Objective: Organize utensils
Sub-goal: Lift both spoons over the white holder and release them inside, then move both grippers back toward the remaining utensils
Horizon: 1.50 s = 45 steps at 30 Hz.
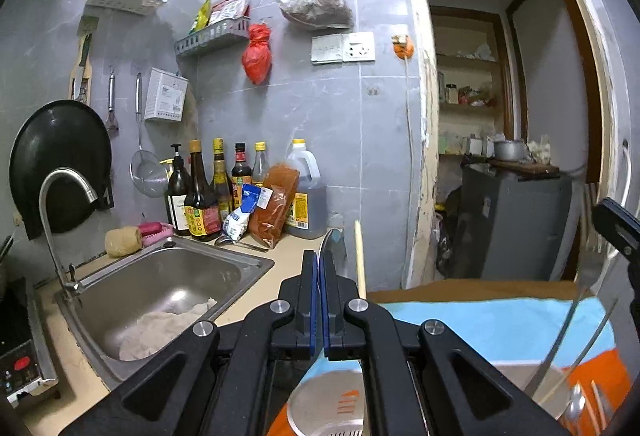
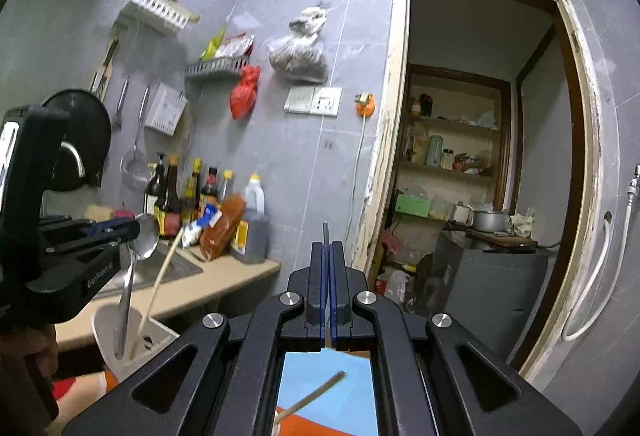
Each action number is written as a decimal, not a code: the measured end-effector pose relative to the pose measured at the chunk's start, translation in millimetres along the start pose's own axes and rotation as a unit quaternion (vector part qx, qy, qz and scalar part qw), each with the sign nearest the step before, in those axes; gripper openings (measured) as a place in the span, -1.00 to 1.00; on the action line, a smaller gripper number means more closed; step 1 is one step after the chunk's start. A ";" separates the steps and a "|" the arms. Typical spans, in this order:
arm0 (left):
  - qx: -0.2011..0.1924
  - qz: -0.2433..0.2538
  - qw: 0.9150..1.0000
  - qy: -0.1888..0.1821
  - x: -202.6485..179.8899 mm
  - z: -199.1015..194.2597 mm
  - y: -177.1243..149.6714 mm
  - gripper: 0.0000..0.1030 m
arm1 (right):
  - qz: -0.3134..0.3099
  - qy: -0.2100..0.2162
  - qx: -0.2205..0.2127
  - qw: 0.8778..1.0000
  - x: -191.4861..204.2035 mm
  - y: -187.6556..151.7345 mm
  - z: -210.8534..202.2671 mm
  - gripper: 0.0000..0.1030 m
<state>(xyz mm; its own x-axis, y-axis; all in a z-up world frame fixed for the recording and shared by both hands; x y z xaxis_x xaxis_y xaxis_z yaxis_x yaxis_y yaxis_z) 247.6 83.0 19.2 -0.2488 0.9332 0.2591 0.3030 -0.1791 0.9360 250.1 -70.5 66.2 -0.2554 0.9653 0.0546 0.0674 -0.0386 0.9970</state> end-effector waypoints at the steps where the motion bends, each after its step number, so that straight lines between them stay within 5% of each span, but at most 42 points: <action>1: 0.002 -0.002 1.000 -0.003 0.0 -0.2 -2.4 -0.95 | 0.001 0.006 0.009 1.000 -0.2 -3.5 1.4 -0.97; 10: 0.043 -0.037 0.997 -0.061 -1.9 -7.8 -13.5 -0.90 | 0.046 0.048 0.065 0.996 -16.8 -24.4 0.2 -0.92; 12: 0.054 -0.048 0.994 -0.076 -2.6 -10.1 -13.7 -0.73 | 0.057 0.051 0.069 0.995 -21.6 -25.2 -1.9 -0.84; 14: 0.057 -0.065 0.992 -0.088 -3.0 -15.2 -14.0 -0.28 | 0.072 0.052 0.073 0.993 -27.2 -25.0 -3.3 -0.78; 17: 0.057 -0.081 0.990 -0.100 -7.1 -25.9 -12.9 -0.09 | 0.099 0.051 0.078 0.991 -39.5 -23.0 -9.4 -0.72; 20: 0.058 -0.076 0.989 -0.113 -17.9 -38.9 -11.2 0.18 | 0.133 0.045 0.084 0.987 -58.3 -24.0 -20.0 -0.28; 27: 0.067 -0.078 0.987 -0.125 -39.4 -58.0 -13.6 0.34 | 0.168 0.013 0.106 0.980 -102.8 -37.4 -43.6 -0.05; 37: 0.056 -0.069 0.984 -0.157 -76.7 -89.7 -15.5 0.89 | 0.176 -0.030 0.113 0.977 -152.4 -56.5 -77.1 0.68; 45: 0.056 -0.044 0.983 -0.167 -112.3 -105.9 -22.9 0.94 | 0.171 -0.069 0.127 0.975 -194.7 -70.9 -93.4 0.79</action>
<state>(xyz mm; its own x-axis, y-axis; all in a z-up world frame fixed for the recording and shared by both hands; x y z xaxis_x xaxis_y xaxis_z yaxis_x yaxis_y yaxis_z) 171.2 -50.7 -6.1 0.0306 0.9972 0.0677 0.3976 -0.0743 0.9146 204.9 -279.9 -10.0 -0.0456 0.9334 0.3558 0.3660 -0.3158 0.8754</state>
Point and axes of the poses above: each gripper's, at about its wrist camera, not at the fingertips, and z roughly the way its jaws point, x to its left, y to its top, the point moved 3 cm from there along z, roughly the way its jaws point, and after that the axes turned 14 degrees about z, right-handed, at the moved point
